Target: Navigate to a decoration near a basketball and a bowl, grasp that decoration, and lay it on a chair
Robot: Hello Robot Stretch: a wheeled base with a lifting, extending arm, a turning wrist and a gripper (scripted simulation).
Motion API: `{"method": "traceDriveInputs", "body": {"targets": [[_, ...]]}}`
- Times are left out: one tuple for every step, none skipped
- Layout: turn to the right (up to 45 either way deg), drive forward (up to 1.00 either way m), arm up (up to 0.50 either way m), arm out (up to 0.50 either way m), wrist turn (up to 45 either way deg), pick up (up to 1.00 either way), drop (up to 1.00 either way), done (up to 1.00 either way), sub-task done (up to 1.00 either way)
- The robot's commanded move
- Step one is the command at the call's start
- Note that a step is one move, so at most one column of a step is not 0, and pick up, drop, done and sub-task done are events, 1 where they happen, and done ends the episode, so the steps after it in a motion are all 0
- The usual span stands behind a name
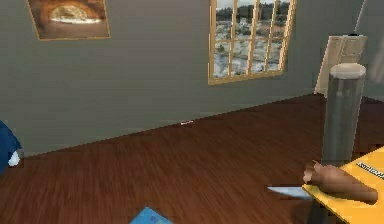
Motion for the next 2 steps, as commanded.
{"method": "traceDriveInputs", "body": {"targets": [[0.0, 0.05, 0.0, 0.0, 0.0, 0.0, 0.0, 0.0, 0.0], [-45.0, 0.0, 0.0, 0.0, 0.0, 0.0, 0.0, 0.0, 0.0]]}}
